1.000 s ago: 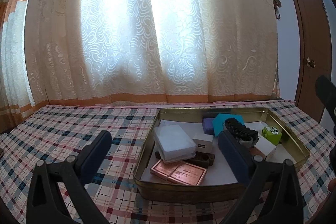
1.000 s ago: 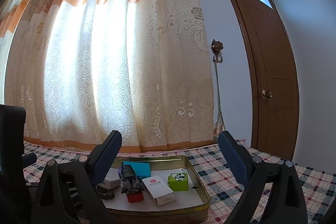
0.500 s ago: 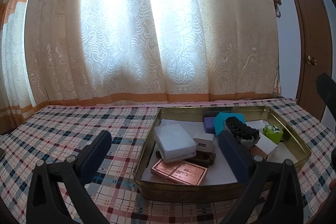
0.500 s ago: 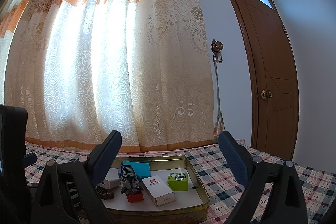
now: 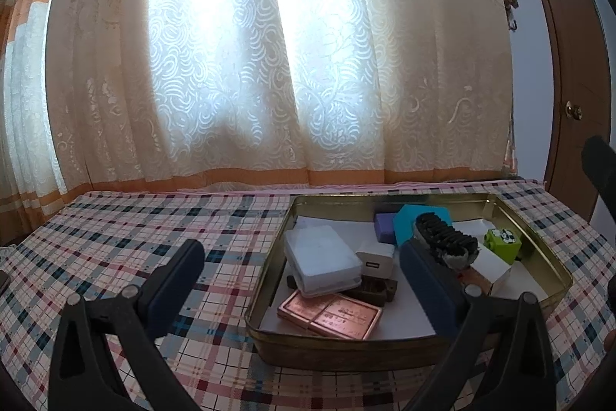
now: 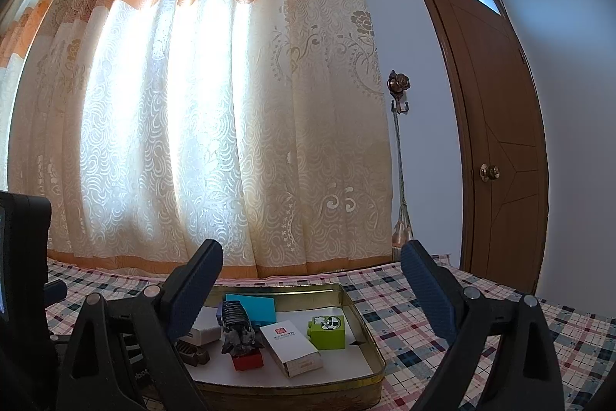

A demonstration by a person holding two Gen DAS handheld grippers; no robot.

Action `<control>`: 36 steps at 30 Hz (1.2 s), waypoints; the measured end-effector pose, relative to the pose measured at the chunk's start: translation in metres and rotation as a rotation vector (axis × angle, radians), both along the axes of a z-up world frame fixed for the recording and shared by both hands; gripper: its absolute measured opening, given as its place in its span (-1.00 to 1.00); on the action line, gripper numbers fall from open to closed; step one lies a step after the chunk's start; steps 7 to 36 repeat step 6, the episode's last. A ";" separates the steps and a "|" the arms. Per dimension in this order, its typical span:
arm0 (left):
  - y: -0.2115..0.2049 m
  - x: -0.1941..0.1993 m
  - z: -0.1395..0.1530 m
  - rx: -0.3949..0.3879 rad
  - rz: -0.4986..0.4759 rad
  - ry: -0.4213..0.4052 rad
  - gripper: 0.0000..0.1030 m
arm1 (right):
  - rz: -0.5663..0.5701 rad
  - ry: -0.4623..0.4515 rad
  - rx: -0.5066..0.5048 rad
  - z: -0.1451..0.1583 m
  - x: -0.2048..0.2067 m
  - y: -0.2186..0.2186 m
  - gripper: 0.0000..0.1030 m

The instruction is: Organize rigid objects

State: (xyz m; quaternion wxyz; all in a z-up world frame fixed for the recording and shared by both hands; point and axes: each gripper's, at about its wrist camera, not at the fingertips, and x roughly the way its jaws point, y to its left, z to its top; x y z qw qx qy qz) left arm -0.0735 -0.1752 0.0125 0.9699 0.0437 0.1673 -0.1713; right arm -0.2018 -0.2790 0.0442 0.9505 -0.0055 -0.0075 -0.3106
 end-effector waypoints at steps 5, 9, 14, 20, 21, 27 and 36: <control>-0.001 0.000 0.000 -0.002 0.000 0.003 0.99 | 0.000 0.005 0.003 -0.001 0.001 -0.001 0.85; -0.001 0.000 0.000 0.000 0.000 0.004 1.00 | 0.000 0.006 0.004 -0.001 0.001 -0.001 0.85; -0.001 0.000 0.000 0.000 0.000 0.004 1.00 | 0.000 0.006 0.004 -0.001 0.001 -0.001 0.85; -0.001 0.000 0.000 0.000 0.000 0.004 1.00 | 0.000 0.006 0.004 -0.001 0.001 -0.001 0.85; -0.001 0.000 0.000 0.000 0.000 0.004 1.00 | 0.000 0.006 0.004 -0.001 0.001 -0.001 0.85; -0.001 0.000 0.000 0.000 0.000 0.004 1.00 | 0.000 0.006 0.004 -0.001 0.001 -0.001 0.85; -0.001 0.000 0.000 0.000 0.000 0.004 1.00 | 0.000 0.006 0.004 -0.001 0.001 -0.001 0.85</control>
